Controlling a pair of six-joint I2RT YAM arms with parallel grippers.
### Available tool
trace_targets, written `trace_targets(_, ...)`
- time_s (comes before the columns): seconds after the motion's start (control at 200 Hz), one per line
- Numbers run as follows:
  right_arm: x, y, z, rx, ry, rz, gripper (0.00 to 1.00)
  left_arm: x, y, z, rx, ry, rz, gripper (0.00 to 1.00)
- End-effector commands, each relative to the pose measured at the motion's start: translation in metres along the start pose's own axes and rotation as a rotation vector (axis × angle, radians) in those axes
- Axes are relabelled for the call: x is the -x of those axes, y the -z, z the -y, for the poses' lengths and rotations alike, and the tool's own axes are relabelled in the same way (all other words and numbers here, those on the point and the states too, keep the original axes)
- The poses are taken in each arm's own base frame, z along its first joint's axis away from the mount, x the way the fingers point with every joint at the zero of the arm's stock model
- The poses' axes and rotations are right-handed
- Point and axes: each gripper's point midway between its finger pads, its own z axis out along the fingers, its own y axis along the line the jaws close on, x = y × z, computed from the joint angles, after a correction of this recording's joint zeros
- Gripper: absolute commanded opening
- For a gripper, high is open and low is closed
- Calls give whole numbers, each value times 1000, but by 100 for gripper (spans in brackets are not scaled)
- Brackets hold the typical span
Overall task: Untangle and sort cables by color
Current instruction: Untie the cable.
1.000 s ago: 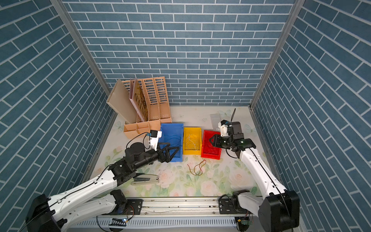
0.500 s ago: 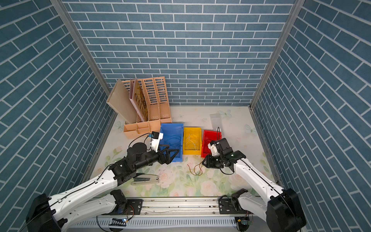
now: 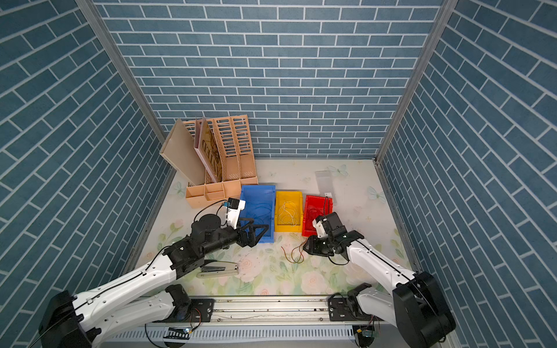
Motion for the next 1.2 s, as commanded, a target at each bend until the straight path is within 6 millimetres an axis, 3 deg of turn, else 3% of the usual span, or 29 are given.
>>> trace_targets(0.0, 7, -7, 7, -29, -30, 34, 41, -1, 3, -4, 10, -10, 7, 100)
trace_targets(0.47, 14, -23, 21, -78, -88, 55, 40, -6, 12, -12, 45, -7, 6, 100)
trace_targets(0.855, 15, -34, 17, -61, -89, 41, 35, -6, 18, -14, 63, -10, 10, 99)
trace_targets(1.195, 16, -38, 12, -48, -78, 35, 16, -5, 22, -16, 79, -12, 18, 99)
